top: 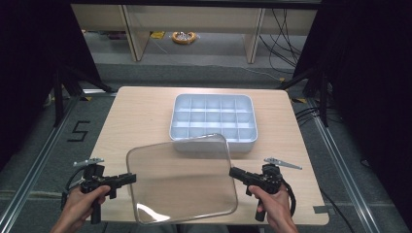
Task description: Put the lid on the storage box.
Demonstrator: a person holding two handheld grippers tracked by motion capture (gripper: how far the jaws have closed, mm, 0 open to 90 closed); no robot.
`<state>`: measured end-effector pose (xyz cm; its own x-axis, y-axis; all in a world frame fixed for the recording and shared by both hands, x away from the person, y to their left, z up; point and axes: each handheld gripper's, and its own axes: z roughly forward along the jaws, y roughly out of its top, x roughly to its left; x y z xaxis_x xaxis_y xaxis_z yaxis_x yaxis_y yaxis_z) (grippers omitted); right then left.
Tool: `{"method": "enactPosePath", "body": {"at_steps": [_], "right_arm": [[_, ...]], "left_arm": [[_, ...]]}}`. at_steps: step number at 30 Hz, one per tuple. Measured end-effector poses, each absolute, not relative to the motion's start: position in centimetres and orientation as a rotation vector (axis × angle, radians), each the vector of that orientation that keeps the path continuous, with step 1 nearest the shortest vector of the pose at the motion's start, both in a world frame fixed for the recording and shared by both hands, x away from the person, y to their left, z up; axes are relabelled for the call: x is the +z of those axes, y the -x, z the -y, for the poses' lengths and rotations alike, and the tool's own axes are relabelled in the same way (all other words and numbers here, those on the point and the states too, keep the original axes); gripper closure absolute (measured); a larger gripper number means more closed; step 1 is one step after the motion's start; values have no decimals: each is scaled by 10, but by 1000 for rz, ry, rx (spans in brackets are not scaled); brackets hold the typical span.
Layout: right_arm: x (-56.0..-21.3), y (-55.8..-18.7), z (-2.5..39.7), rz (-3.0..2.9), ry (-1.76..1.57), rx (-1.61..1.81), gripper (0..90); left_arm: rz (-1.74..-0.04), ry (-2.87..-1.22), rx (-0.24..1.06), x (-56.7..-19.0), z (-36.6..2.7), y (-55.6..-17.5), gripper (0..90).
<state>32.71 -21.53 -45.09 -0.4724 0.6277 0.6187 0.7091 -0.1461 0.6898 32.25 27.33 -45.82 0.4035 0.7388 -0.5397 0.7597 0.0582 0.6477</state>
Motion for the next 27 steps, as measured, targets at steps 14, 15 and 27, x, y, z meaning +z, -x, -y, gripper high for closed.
{"method": "enactPosePath", "body": {"at_steps": [14,15,27], "right_arm": [[-397,-369,239,2023,1619,-1814,776],[-391,-372,240,1995,1649,-1800,776],[-367,-419,265,1996,1724,-1840,767]], "left_arm": [[-1255,-1713,72,-375,-238,-399,700],[-1260,-1702,78,-372,-235,-405,700],[-1298,-1699,80,-351,-201,-467,696]]}}
